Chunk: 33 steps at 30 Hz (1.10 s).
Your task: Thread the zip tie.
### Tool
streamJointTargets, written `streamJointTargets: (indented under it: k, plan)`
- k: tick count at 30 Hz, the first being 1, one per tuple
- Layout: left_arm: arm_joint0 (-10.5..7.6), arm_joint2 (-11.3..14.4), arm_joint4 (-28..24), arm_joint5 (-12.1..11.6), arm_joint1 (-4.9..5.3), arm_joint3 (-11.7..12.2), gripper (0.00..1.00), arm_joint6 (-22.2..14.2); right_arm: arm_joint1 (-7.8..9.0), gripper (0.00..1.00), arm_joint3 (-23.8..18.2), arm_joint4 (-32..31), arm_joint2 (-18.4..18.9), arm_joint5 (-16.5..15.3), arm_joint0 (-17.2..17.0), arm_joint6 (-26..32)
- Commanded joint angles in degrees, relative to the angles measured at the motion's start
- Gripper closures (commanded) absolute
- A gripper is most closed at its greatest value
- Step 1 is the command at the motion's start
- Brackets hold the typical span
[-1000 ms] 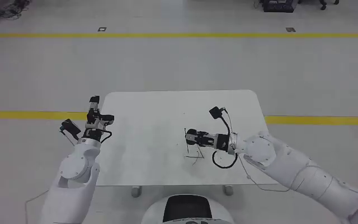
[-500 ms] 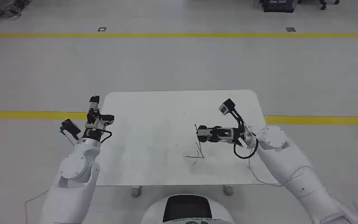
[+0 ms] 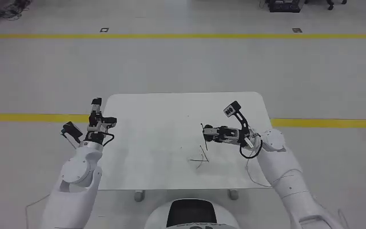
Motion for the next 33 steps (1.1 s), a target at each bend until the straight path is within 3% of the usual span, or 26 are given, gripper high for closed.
streamJointTargets:
  k: [1,9,13,20,26,33]
  plan:
    - [0.00,0.00,0.00,0.00,0.00,0.00,0.00,0.00,0.02,1.00,-0.02,0.03,-0.02,0.00,-0.01,0.00]
    - [0.00,0.00,0.00,0.00,0.00,0.00,0.00,0.00,0.02,1.00,-0.02,0.03,-0.02,0.00,-0.01,0.00]
    - [0.00,0.00,0.00,0.00,0.00,0.00,0.00,0.00,-0.41,1.00,-1.30,2.19,-0.69,0.00,-2.05,-6.06]
    - [0.00,0.00,0.00,0.00,0.00,0.00,0.00,0.00,-1.71,1.00,0.10,2.16,-0.54,0.00,-3.82,-11.38]
    - [0.00,0.00,0.00,0.00,0.00,0.00,0.00,0.00,-2.82,1.00,1.65,2.87,1.15,0.00,-3.77,-9.15]
    - [0.00,0.00,0.00,0.00,0.00,0.00,0.00,0.00,-2.90,1.00,1.87,2.61,1.38,0.00,-3.64,-9.01]
